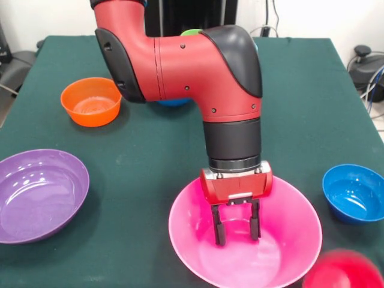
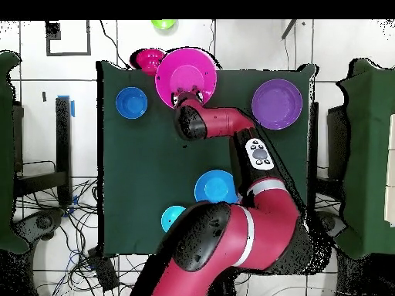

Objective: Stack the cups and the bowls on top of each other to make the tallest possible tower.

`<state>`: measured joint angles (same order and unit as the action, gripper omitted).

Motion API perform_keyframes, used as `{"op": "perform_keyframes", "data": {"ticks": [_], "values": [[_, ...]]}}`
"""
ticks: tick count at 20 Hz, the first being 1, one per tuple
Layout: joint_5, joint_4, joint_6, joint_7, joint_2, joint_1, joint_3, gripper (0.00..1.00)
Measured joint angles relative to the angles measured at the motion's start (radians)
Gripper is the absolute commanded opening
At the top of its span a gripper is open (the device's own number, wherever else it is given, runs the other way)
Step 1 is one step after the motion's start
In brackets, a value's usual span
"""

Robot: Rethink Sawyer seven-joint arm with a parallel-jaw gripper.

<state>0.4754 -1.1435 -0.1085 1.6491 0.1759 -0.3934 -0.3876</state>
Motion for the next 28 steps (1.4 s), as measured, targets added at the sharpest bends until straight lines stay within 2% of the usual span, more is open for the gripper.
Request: {"op": "perform_keyframes", "data": {"ticks": [22,28], "values": [[0.001,0.003,0.003,0.000,-0.012,-0.025,-0.033,1.00],[0.001,0.003,0.055,0.000,-0.022,-0.025,-0.033,1.00]]}}
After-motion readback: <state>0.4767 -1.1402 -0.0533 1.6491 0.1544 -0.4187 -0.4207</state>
